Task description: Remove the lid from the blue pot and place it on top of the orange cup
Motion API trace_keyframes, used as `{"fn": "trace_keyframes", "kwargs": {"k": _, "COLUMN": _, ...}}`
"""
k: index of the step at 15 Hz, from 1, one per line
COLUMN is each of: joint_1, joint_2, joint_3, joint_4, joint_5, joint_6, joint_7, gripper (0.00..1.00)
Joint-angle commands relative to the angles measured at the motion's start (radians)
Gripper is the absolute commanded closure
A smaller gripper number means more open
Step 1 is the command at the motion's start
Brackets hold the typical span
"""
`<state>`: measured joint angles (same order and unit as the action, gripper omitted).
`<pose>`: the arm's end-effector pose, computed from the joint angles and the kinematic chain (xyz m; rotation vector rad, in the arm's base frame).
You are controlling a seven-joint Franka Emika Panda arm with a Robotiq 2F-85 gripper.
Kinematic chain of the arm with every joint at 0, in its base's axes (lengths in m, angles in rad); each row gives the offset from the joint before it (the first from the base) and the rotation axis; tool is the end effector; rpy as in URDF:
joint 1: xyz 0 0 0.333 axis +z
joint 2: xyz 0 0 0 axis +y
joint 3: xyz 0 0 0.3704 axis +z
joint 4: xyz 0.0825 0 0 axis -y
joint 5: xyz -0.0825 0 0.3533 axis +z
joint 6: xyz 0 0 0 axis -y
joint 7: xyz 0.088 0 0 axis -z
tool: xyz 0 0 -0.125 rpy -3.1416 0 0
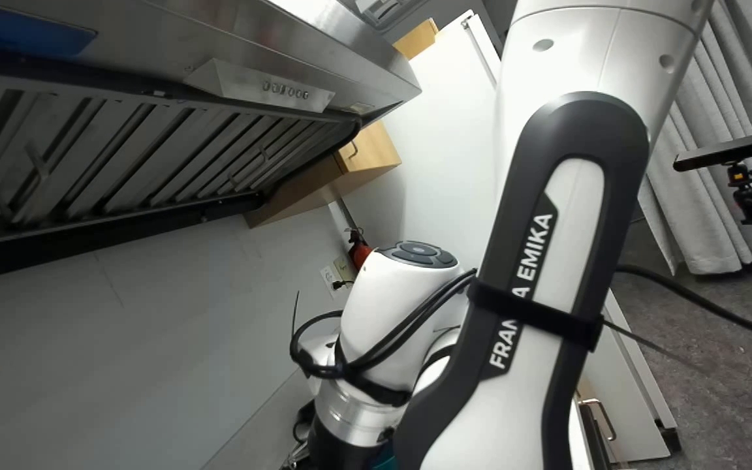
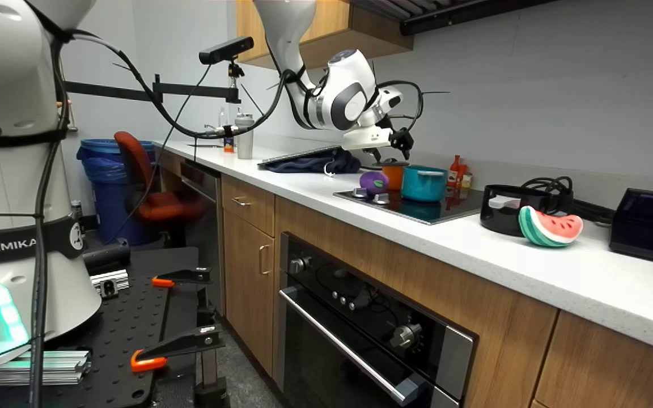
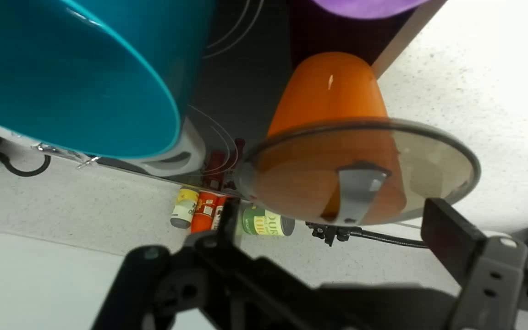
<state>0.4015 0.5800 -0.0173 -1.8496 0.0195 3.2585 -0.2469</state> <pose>0.6645 0.2690 0.3645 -2.6938 -0.8595 -1.2414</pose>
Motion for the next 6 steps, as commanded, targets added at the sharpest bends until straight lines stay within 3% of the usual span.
{"fn": "trace_keyframes", "kwargs": {"k": 1, "joint_1": -0.016, "joint_2": -0.001, "joint_3": 0.004, "joint_4": 0.0, "joint_5": -0.074, "joint_6": 0.0, "joint_7": 0.054, "gripper": 0.0}}
{"fn": "trace_keyframes", "kwargs": {"k": 2, "joint_1": -0.006, "joint_2": 0.0, "joint_3": 0.0, "joint_4": 0.001, "joint_5": -0.032, "joint_6": 0.0, "joint_7": 0.016, "gripper": 0.0}}
{"fn": "trace_keyframes", "kwargs": {"k": 6, "joint_1": -0.007, "joint_2": 0.0, "joint_3": 0.0, "joint_4": -0.003, "joint_5": -0.038, "joint_6": 0.0, "joint_7": 0.021, "gripper": 0.0}}
